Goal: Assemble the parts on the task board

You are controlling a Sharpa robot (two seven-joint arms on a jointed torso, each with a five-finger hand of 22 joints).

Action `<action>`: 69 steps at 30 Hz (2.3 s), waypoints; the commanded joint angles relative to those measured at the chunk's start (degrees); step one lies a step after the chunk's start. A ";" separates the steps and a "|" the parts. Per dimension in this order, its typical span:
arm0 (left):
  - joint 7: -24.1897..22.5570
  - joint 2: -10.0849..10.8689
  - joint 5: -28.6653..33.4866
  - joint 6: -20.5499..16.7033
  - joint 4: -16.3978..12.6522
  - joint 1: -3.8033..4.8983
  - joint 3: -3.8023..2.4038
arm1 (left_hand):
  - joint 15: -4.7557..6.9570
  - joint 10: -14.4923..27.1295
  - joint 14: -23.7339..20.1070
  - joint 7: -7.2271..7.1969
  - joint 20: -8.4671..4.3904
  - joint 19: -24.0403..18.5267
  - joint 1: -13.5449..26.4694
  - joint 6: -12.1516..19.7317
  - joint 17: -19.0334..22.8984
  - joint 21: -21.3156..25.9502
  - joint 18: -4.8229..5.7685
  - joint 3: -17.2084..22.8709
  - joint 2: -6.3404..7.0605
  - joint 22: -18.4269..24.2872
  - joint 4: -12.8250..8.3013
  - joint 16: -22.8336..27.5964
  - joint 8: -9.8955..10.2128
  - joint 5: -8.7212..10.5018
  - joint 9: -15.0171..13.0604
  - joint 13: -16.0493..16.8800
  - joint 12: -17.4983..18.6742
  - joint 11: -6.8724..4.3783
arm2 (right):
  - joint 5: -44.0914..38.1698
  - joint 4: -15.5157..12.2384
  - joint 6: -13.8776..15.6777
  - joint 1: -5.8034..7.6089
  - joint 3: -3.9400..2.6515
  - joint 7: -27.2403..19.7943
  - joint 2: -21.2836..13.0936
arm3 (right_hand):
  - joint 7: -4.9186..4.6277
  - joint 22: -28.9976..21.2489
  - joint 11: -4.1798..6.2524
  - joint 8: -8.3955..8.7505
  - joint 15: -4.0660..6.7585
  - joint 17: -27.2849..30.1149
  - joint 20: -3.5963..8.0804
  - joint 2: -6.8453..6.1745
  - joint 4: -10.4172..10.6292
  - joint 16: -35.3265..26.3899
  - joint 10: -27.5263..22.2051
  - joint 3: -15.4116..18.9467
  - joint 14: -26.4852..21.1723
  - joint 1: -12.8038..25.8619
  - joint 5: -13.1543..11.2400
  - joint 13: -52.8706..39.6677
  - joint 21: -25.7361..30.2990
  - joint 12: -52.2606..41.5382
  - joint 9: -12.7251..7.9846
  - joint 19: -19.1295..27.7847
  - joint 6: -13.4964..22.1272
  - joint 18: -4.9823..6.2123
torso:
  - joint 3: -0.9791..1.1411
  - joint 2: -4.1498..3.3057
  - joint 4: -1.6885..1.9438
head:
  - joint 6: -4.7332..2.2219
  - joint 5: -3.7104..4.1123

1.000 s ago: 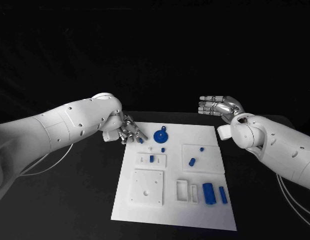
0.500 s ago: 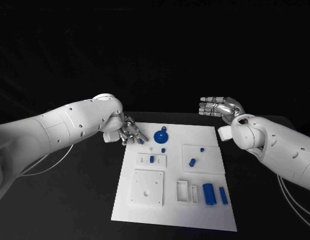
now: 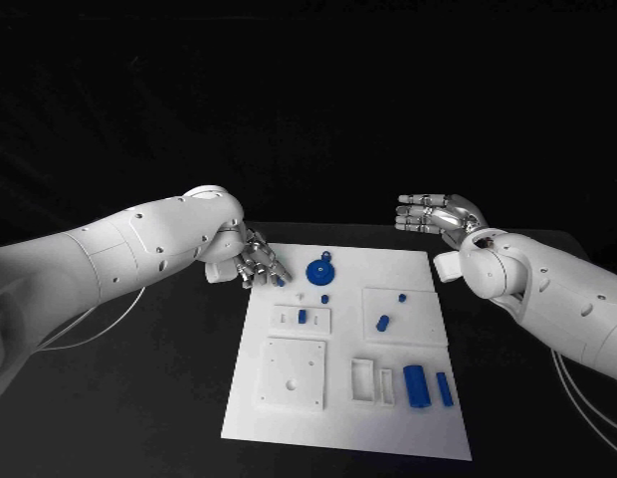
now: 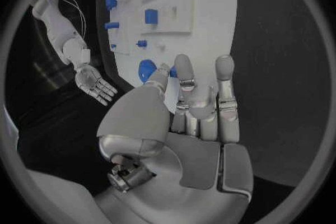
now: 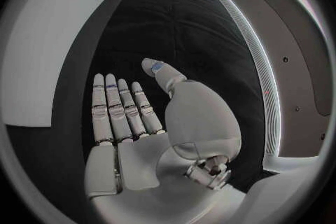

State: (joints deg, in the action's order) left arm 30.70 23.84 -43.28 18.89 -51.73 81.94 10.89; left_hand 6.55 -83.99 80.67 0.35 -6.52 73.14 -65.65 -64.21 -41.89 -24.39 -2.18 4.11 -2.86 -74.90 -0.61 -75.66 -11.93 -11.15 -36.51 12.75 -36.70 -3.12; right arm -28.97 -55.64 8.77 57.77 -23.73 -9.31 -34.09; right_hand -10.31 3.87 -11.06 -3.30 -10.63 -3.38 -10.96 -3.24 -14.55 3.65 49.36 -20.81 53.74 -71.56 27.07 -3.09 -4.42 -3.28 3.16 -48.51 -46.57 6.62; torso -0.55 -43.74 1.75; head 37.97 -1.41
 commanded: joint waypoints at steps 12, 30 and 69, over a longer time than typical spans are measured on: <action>-0.34 0.34 1.80 -0.26 -0.72 -0.03 -0.01 | -0.21 -2.66 0.16 -0.20 1.63 -0.29 -1.69 1.27 0.05 -0.54 -1.80 3.11 -3.13 -1.10 -3.93 -0.29 -1.01 -4.38 -1.19 -0.69 -0.16 -0.38 | -0.12 0.31 -1.60 -0.36 -0.01 -0.21 0.13 | 0.04 -0.08 0.18 0.23 -0.01 0.09 -0.09 0.05 -0.18 -0.35 -0.19 0.09 -0.30 0.27 0.27 0.08 0.08 0.23 -0.08 0.35 0.36 -0.38 | 0.01 0.00 0.02 | 0.14 -0.05; 0.84 2.14 7.99 -0.97 -3.08 0.37 -0.07 | -0.51 -2.78 0.74 -0.08 4.10 -0.62 0.40 2.84 -1.39 -2.07 -4.56 8.75 -4.92 -1.10 -8.33 -1.16 -4.38 -8.23 -6.35 -6.63 -2.96 -0.34 | -0.12 0.66 -1.77 -0.54 0.00 -0.05 -0.07 | 0.04 -0.08 0.18 0.23 -0.01 0.09 -0.09 0.05 -0.18 -0.35 -0.19 0.09 -0.30 0.27 0.27 0.08 0.08 0.23 -0.08 0.35 0.36 -0.38 | -0.01 0.21 0.09 | 0.13 -0.16; 2.42 13.30 -6.29 -19.44 -29.51 0.98 2.94 | -0.54 -2.89 1.74 -0.61 7.04 -0.34 1.94 0.53 -3.01 -3.99 -7.76 10.08 -4.74 -1.07 -9.44 -1.68 -4.73 -10.85 -5.25 -8.83 -5.72 -0.79 | -1.12 -0.41 -0.32 -1.75 0.05 -0.49 -1.09 | 0.11 -0.08 0.19 0.20 -0.03 0.08 -0.10 0.07 -0.29 -0.34 0.00 0.02 -0.20 0.37 0.33 0.07 0.07 0.22 -0.06 0.44 0.02 -0.43 | -0.46 3.17 1.27 | 3.53 -0.39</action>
State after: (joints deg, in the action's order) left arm 33.00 37.30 -46.73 1.13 -80.93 83.03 13.82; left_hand 6.00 -84.03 82.02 1.45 0.15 72.81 -63.31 -61.69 -44.93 -28.17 -9.40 12.29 -7.16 -74.90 -8.47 -76.95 -13.84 -21.69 -40.30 3.96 -42.04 -3.51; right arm -29.36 -55.87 8.40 56.04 -23.68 -9.04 -35.25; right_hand -10.31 3.87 -11.05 -3.30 -10.63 -3.34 -10.96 -3.24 -14.55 3.65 49.36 -20.81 53.75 -71.56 27.07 -3.09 -4.42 -3.28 3.16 -48.51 -46.58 6.61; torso -1.02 -40.66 2.97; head 41.34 -1.70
